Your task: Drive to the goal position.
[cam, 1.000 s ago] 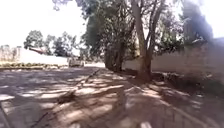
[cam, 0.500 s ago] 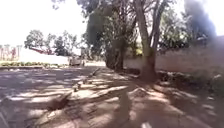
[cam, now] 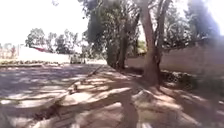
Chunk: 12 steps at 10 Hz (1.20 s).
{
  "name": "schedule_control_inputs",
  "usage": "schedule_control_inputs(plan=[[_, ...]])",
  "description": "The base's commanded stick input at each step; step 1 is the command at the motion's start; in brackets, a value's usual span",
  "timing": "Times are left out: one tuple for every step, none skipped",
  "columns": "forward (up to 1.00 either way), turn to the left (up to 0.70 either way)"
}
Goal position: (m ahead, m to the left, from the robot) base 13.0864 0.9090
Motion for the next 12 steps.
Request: schedule_control_inputs(plan=[[0.70, 0.00], [0.70, 0.00], [0.70, 0.00], [0.70, 0.00], [0.70, 0.00], [0.70, 0.00], [0.70, 0.00], [0.70, 0.00], [0.70, 0.00], [0.70, 0.00], [0.70, 0.00], [0.70, 0.00]])
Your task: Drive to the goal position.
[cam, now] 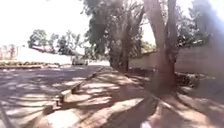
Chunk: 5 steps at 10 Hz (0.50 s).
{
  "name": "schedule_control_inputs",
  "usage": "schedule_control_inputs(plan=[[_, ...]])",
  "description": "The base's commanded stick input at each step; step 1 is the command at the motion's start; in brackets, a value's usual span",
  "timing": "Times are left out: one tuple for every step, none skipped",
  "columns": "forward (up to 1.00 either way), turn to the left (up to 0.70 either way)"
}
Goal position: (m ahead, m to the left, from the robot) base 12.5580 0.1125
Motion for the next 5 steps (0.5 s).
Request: schedule_control_inputs(plan=[[0.70, 0.00], [0.70, 0.00], [0.70, 0.00], [0.70, 0.00], [0.70, 0.00]])
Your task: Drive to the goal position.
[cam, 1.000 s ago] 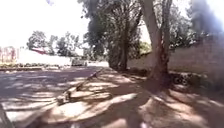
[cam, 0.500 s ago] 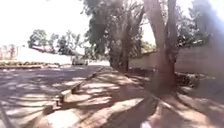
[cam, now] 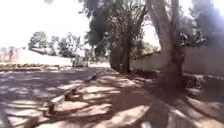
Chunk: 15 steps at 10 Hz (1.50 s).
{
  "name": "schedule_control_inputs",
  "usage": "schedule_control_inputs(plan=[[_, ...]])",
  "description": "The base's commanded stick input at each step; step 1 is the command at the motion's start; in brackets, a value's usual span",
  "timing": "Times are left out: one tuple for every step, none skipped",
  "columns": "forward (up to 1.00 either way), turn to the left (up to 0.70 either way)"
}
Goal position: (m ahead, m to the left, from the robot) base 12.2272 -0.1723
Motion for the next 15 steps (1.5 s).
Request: schedule_control_inputs(plan=[[0.70, 0.00], [0.70, 0.00], [0.70, 0.00], [0.70, 0.00], [0.70, 0.00], [0.70, 0.00], [0.70, 0.00], [0.70, 0.00], [0.70, 0.00], [0.70, 0.00], [0.70, 0.00], [0.70, 0.00], [0.70, 0.00], [0.70, 0.00], [0.70, 0.00]])
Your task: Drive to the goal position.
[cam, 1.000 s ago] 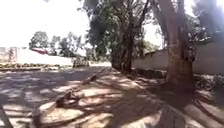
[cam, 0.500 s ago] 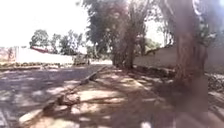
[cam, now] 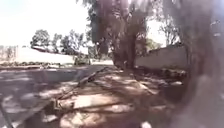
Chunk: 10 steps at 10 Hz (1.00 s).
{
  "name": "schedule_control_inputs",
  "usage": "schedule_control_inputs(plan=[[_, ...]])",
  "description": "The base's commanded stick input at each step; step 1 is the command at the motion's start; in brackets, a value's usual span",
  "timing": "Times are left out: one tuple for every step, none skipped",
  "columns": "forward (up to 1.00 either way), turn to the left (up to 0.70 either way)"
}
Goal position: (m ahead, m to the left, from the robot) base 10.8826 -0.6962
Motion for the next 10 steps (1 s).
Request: schedule_control_inputs(plan=[[0.70, 0.00], [0.70, 0.00], [0.70, 0.00], [0.70, 0.00], [0.70, 0.00], [0.70, 0.00], [0.70, 0.00], [0.70, 0.00], [0.70, 0.00], [0.70, 0.00]])
